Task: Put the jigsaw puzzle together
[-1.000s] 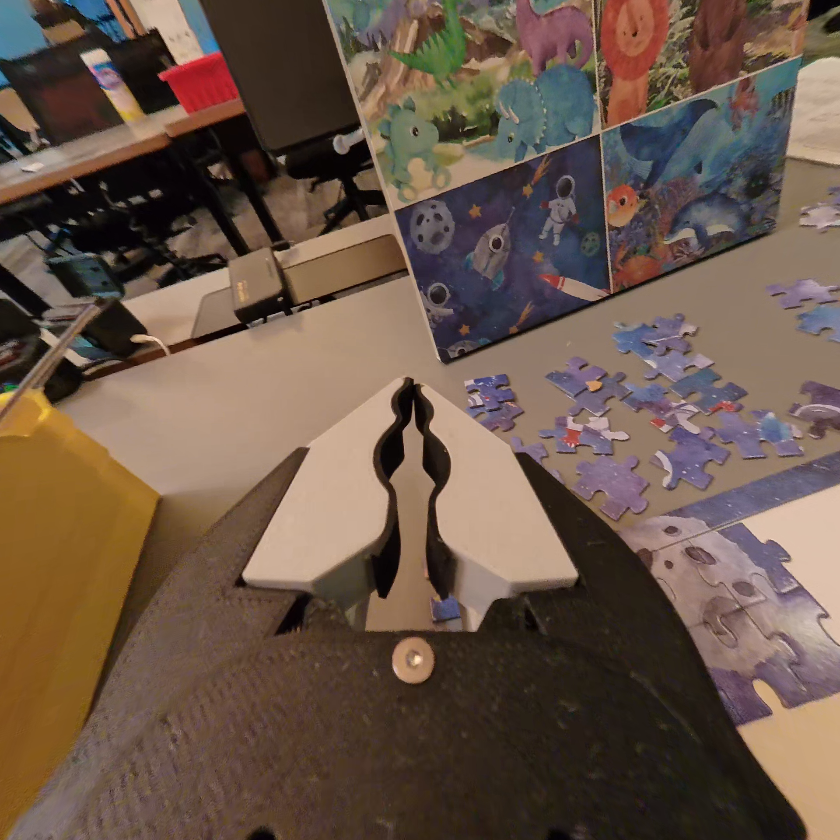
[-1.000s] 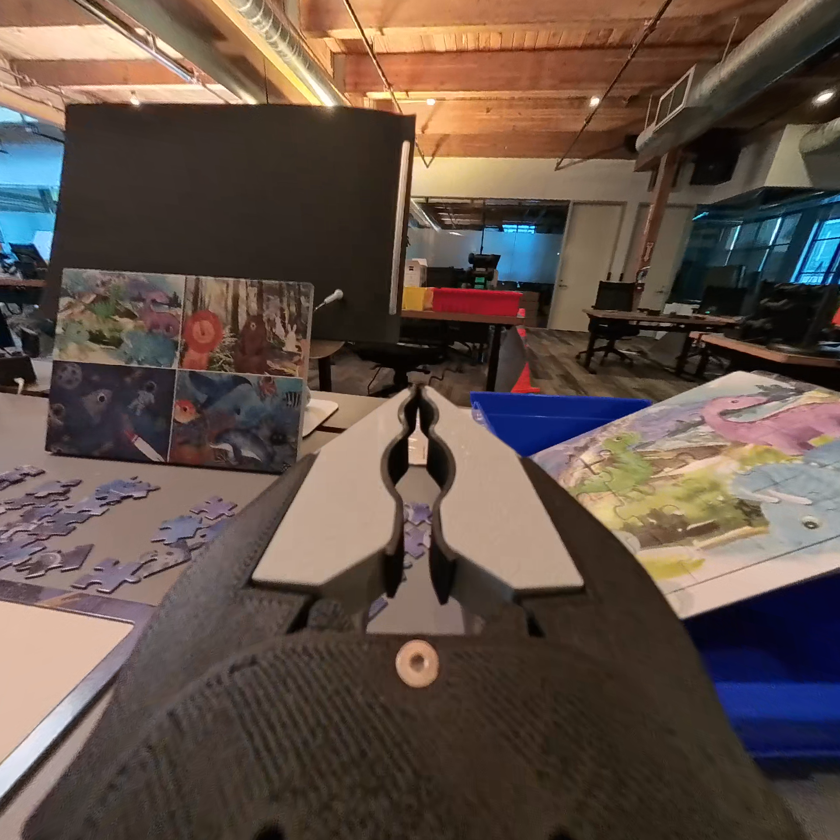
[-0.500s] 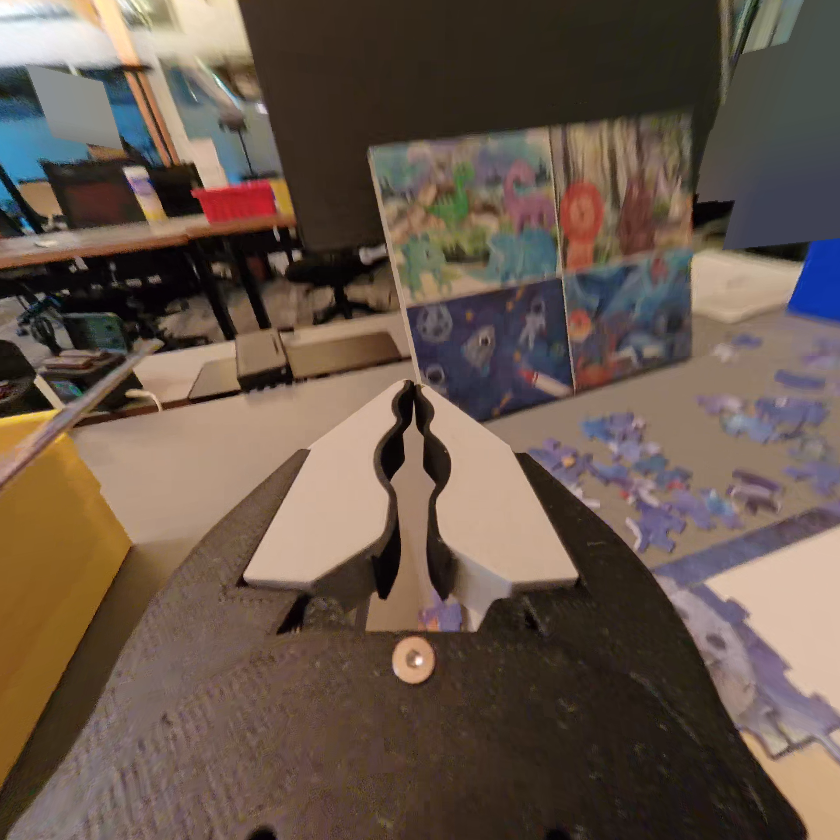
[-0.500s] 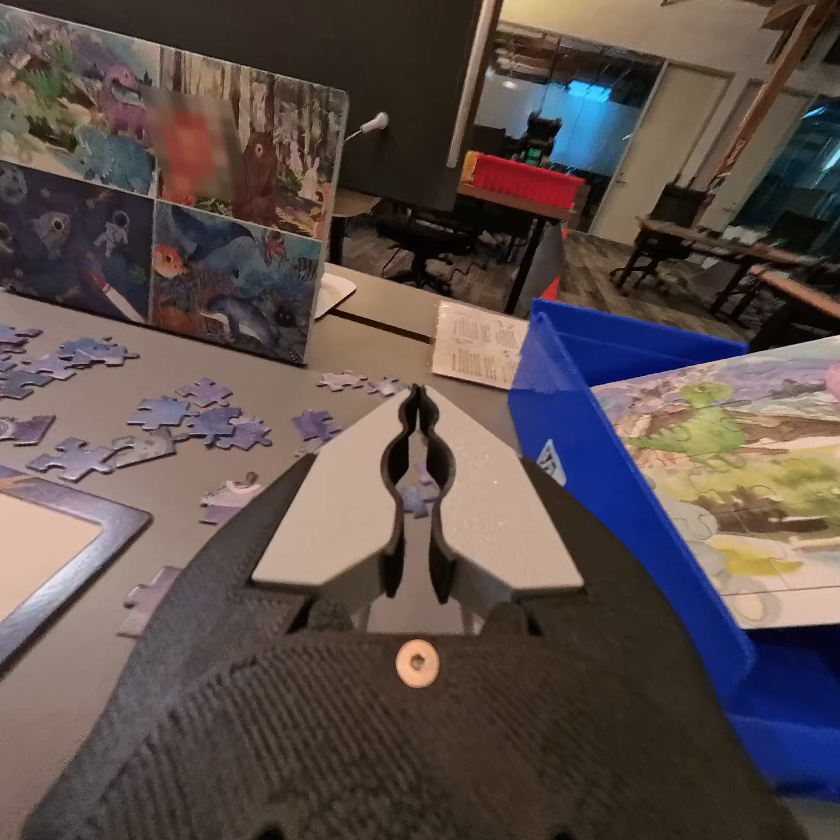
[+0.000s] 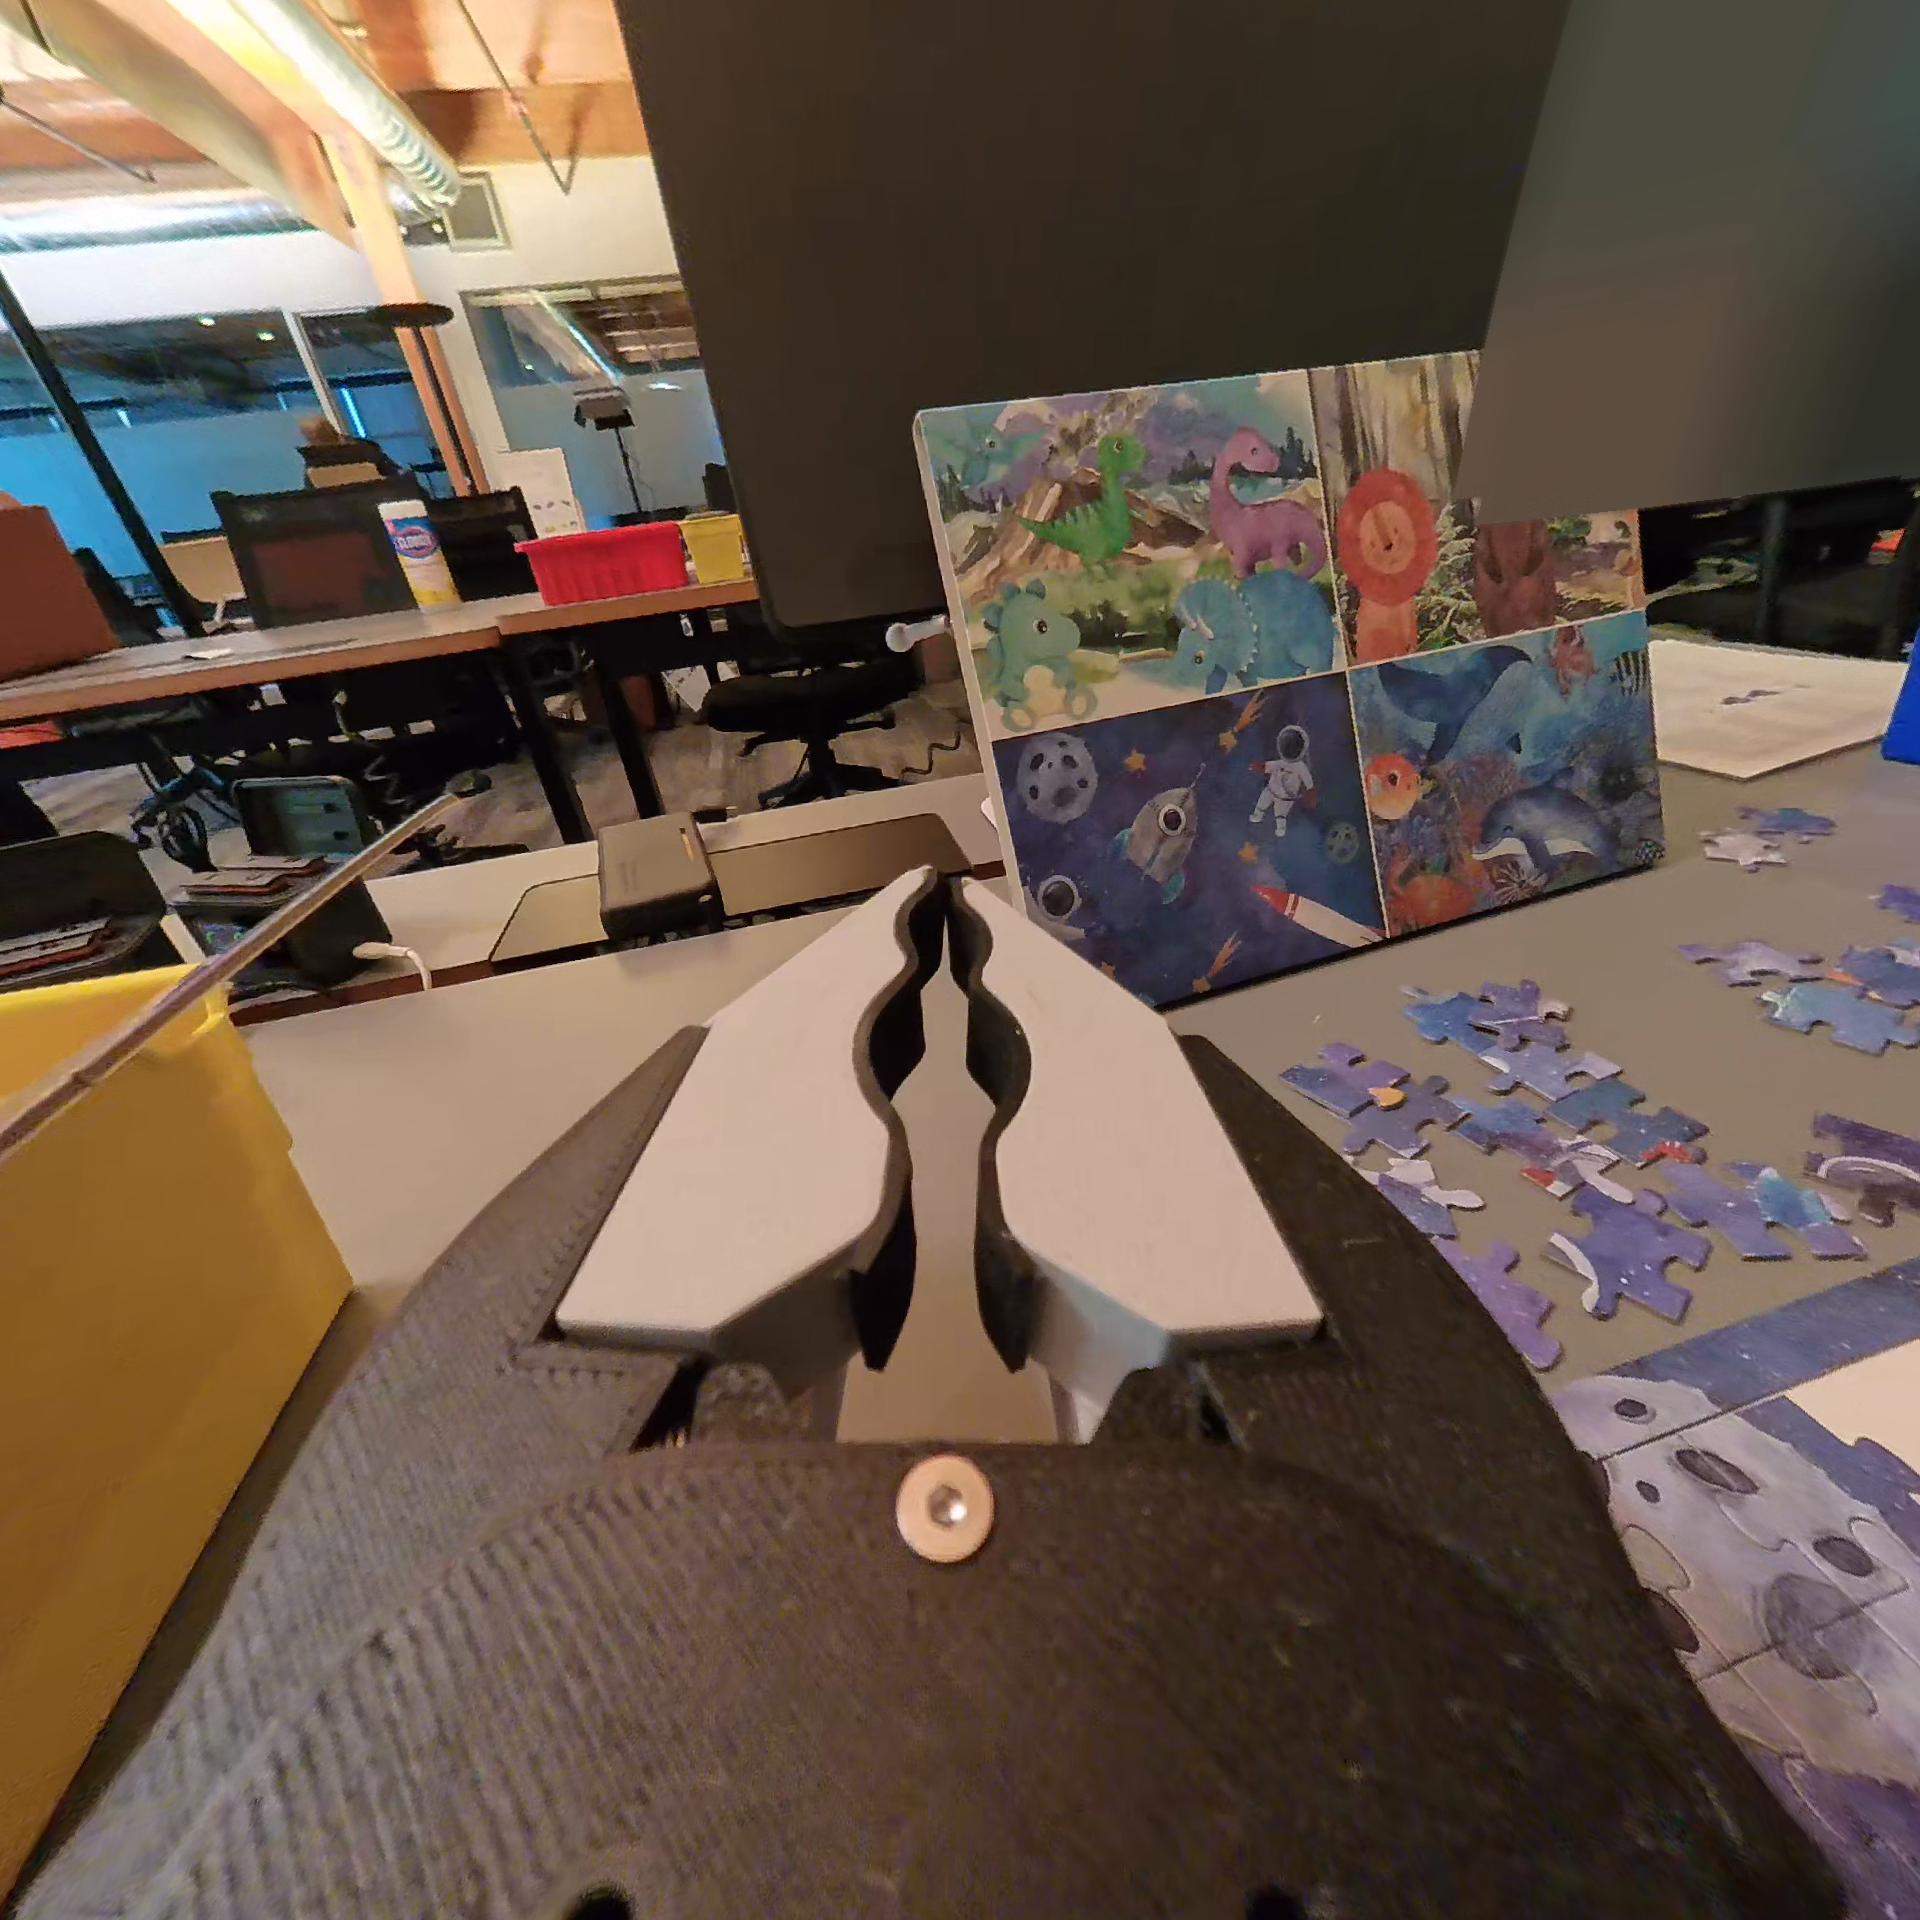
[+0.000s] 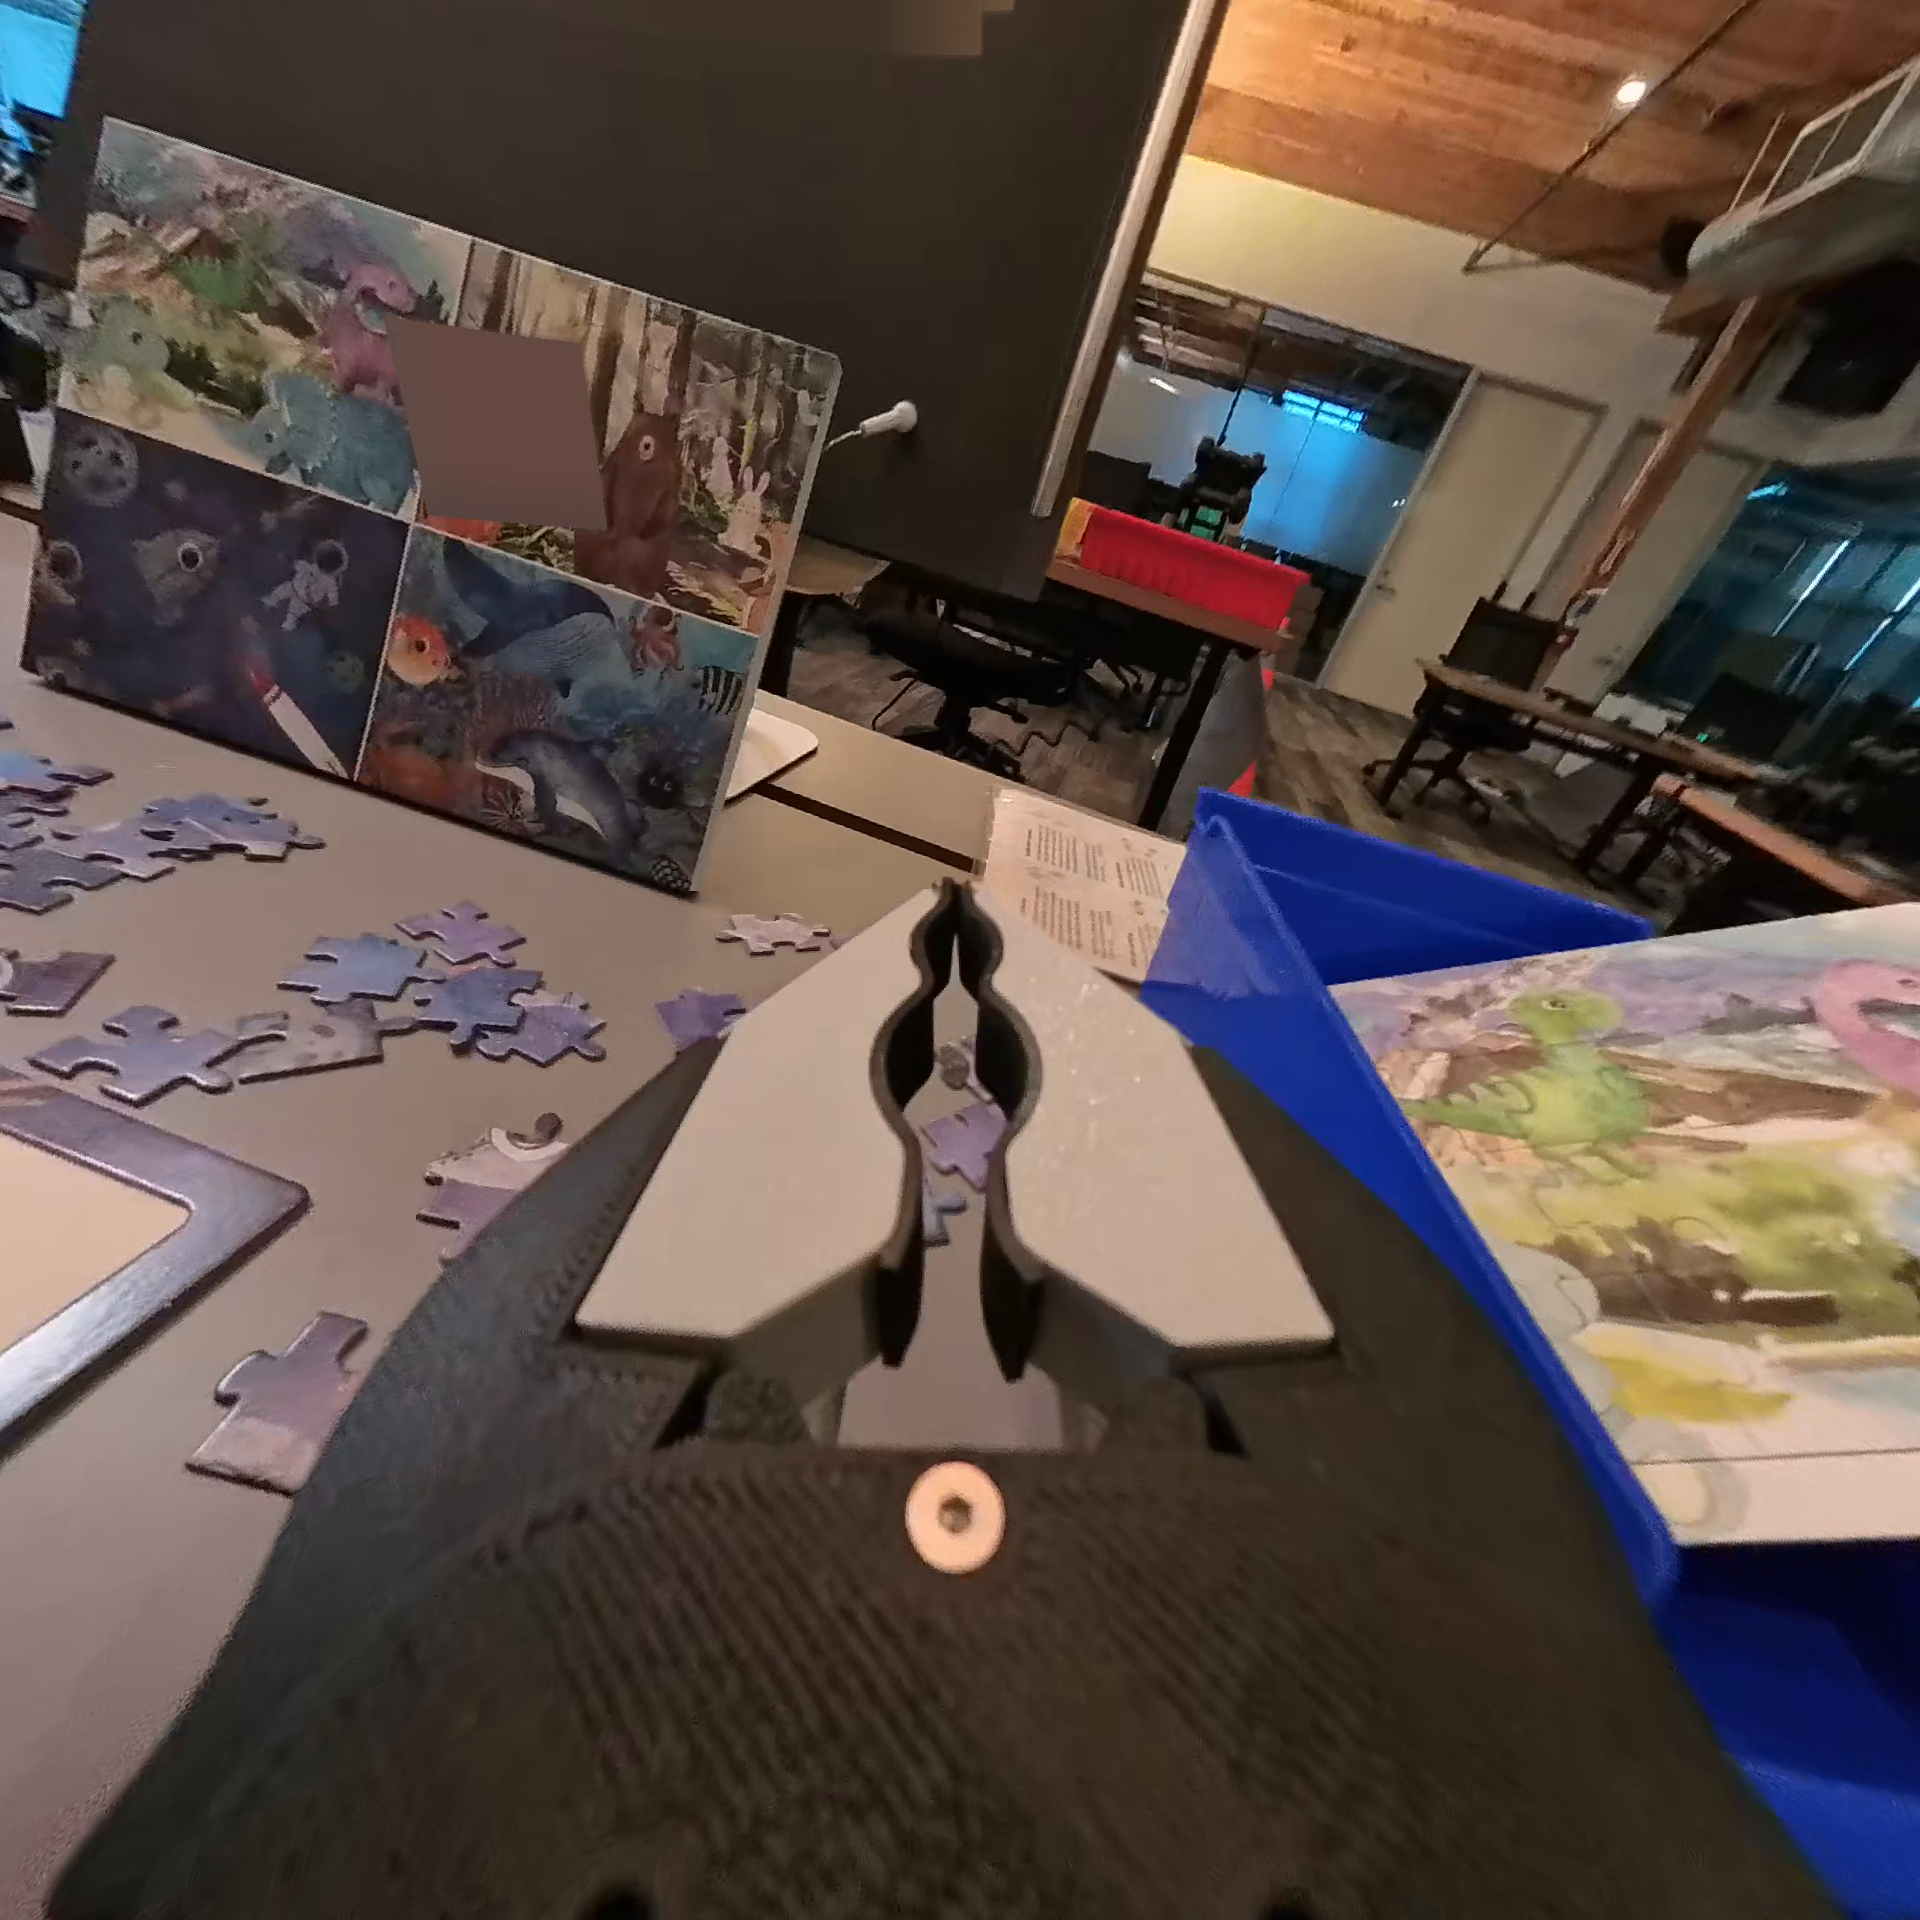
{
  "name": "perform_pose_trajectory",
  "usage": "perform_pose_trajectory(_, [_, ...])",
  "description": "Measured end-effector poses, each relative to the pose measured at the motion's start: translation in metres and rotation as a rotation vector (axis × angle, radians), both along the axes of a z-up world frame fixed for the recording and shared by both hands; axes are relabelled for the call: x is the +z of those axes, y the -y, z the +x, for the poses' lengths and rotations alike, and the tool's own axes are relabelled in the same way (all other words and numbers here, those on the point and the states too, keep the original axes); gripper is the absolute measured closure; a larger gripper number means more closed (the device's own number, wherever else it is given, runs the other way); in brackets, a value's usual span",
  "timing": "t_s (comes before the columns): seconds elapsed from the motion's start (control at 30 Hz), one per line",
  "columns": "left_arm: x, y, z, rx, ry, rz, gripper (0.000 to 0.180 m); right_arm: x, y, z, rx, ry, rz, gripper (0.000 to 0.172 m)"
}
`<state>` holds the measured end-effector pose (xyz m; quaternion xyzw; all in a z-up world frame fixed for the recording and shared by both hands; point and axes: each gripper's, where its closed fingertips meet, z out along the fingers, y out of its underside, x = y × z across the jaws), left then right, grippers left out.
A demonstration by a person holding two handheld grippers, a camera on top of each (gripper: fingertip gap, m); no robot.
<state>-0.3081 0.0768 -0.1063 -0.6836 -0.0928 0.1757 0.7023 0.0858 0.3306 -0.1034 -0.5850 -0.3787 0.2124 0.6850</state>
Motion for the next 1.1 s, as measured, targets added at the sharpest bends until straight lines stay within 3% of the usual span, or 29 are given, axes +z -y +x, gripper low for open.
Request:
perform_pose_trajectory(0.33, [0.004,0.001,0.006,-0.025,-0.004,0.023,0.18,0.014,-0.002,0.015,-0.009,-0.11,-0.004,0.172])
perform_pose_trajectory(0.6, [-0.004,-0.006,0.02,-0.083,0.09,-0.031,0.18,0.03,0.011,0.021,-0.001,-0.135,0.027,0.172])
perform_pose_trajectory(0.77, [0.028,0.005,0.039,-0.123,0.022,0.105,0.18,0.039,0.014,0.025,0.005,-0.208,-0.003,0.172])
perform_pose_trajectory(0.97, [0.039,0.009,0.055,-0.138,-0.061,0.133,0.18,0.055,0.025,0.028,0.046,-0.276,-0.002,0.172])
perform_pose_trajectory(1.1, [0.049,0.012,0.062,-0.156,0.031,0.219,0.18,0.063,0.021,0.048,-0.049,-0.272,0.098,0.172])
